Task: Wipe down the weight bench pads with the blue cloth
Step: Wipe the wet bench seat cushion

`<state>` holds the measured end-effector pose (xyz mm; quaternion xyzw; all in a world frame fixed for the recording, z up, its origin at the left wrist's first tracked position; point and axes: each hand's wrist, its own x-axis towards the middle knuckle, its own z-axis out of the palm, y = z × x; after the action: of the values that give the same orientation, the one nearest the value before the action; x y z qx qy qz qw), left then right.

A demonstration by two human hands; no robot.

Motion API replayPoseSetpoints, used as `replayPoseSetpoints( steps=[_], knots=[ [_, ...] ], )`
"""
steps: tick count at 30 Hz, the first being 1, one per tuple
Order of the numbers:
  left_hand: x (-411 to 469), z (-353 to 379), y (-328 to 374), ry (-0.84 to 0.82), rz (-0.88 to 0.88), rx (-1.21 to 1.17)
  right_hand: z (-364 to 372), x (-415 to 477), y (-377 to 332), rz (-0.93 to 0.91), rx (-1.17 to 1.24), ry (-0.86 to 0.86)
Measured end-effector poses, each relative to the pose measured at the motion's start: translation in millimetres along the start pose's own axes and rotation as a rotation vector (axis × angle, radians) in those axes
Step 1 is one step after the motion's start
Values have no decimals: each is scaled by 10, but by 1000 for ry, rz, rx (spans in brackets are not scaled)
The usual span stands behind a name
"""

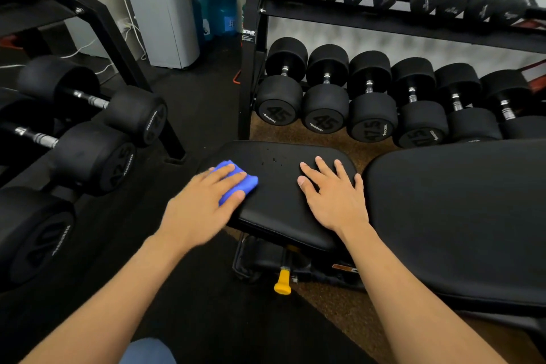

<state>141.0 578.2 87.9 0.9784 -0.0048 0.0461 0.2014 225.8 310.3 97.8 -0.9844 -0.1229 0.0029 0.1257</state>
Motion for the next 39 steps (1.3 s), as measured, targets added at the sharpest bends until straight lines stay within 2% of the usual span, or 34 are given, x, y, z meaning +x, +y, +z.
replayPoseSetpoints(
  steps=[3, 6, 9, 14, 16, 20, 23, 25, 26, 28, 30, 32, 35, 37, 39],
  knots=[
    [28, 100, -61, 115, -174, -114, 0, 4, -3, -1, 5, 7],
    [-266, 351, 341, 177, -157, -33, 4, 6, -7, -4, 16, 16],
    [-530, 499, 847, 109, -144, -6, 14, 23, 22, 6, 112, 43],
    [-201, 483, 1317, 51, -119, 138, -120, -41, 91, 180, 774, 244],
    [-46, 485, 1446, -12, -116, 137, -152, -77, 100, 239, 920, 306],
    [306, 429, 1686, -196, -139, -83, -195, -110, 113, 328, 1041, 396],
    [468, 196, 1711, -253, -85, -530, -277, -159, 117, 416, 1135, 394],
    [427, 17, 1525, -122, -107, -895, -352, -204, 61, 429, 1045, 400],
    [387, -56, 1369, -8, -129, -963, -392, -217, 5, 404, 932, 399],
    [305, -160, 970, 219, -204, -819, -454, -209, -226, 319, 661, 262],
    [285, -177, 555, 360, -285, -601, -423, -144, -572, 326, 396, -6],
    [313, -159, 272, 369, -318, -459, -263, -61, -832, 389, 171, -150],
    [384, -139, 85, 265, -311, -376, -12, -145, -898, 279, -34, -51],
    [450, -147, 33, 216, -305, -369, 23, -402, -714, 153, -35, 19],
    [535, -142, 20, 190, -306, -384, 25, -635, -407, 117, -4, 44]
  ],
)
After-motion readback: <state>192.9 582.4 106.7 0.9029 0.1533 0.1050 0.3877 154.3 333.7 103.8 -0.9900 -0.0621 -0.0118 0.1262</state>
